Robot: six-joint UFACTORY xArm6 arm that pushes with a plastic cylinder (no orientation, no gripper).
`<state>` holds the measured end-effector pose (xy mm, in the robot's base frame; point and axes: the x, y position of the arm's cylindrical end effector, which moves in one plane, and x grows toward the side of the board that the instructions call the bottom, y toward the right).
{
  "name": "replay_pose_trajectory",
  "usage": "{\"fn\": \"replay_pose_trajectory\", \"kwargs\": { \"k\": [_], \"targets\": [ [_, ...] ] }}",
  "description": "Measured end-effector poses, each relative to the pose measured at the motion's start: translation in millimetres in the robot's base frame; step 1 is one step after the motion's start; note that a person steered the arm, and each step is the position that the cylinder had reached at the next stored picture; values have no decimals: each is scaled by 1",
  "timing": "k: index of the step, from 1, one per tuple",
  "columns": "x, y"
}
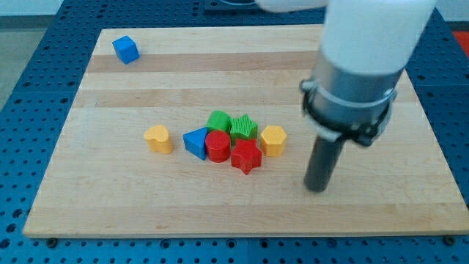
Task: Push the red circle towards the top center of the board
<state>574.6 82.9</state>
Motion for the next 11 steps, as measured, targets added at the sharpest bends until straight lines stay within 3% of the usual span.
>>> {"fn": "replay_pose_trajectory", "kwargs": {
  "k": [1, 5, 6, 7, 10, 11],
  "targets": [
    [20, -40],
    [6, -133],
    [-31, -136],
    [-106, -130],
    [-58, -129],
    [-86, -129]
  ]
}}
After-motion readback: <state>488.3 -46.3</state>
